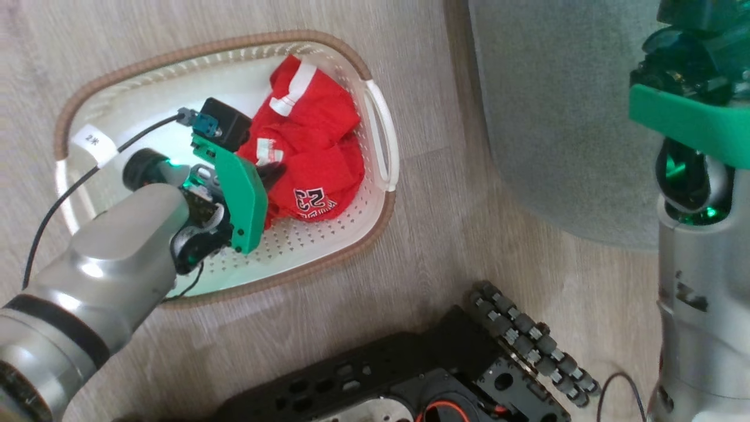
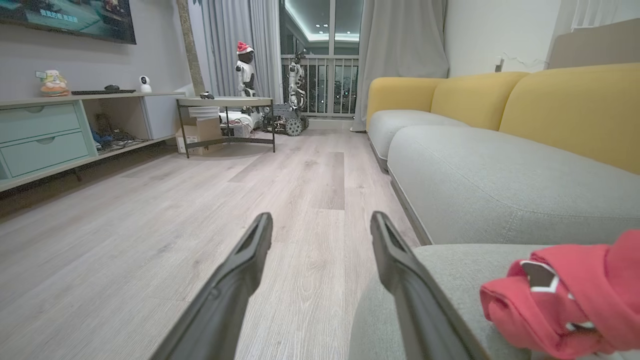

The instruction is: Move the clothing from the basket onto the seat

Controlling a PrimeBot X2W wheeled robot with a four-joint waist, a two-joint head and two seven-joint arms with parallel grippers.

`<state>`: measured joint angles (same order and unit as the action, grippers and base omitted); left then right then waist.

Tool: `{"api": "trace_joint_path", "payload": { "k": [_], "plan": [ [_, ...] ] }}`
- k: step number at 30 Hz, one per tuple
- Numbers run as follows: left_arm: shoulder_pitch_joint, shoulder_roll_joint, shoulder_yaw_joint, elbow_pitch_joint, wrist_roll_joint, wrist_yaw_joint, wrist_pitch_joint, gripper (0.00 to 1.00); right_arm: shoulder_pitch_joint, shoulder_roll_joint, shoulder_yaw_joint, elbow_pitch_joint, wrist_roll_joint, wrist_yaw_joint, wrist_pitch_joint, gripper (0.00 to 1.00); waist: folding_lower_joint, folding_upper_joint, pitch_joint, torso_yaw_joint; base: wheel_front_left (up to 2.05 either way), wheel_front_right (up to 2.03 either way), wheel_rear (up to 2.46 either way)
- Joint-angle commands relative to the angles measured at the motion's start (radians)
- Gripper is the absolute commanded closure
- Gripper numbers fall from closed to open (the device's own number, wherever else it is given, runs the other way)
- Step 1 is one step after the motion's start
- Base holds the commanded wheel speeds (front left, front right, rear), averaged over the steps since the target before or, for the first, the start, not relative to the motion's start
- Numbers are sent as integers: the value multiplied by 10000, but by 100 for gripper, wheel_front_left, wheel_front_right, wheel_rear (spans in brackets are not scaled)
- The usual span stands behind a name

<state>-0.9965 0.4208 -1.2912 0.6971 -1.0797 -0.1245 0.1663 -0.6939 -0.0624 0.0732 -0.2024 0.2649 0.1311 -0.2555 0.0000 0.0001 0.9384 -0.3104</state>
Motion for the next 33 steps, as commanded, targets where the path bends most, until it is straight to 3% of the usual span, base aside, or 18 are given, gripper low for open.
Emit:
{"api": "trace_joint_path", "payload": {
  "k": [1, 22, 33],
  "plan": [
    [127, 88, 114, -293, -25, -61, -136, 100, 209, 121, 61, -261, 14, -4, -48, 0, 0, -1, -270, 138, 0, 0, 0],
    [1176, -705, 110, -1274, 496, -61, -3016, 100, 1704, 75, -440, 1085, -558, -4, 88, 0, 0, -1, -4756, 1541, 0, 0, 0],
    [1446, -702, 226, -1571, 589, -61, -4106, 100, 3304, -282, -579, 1677, -55, -4, 243, 0, 0, -1, -7068, 2201, 0, 0, 0]
  ]
}}
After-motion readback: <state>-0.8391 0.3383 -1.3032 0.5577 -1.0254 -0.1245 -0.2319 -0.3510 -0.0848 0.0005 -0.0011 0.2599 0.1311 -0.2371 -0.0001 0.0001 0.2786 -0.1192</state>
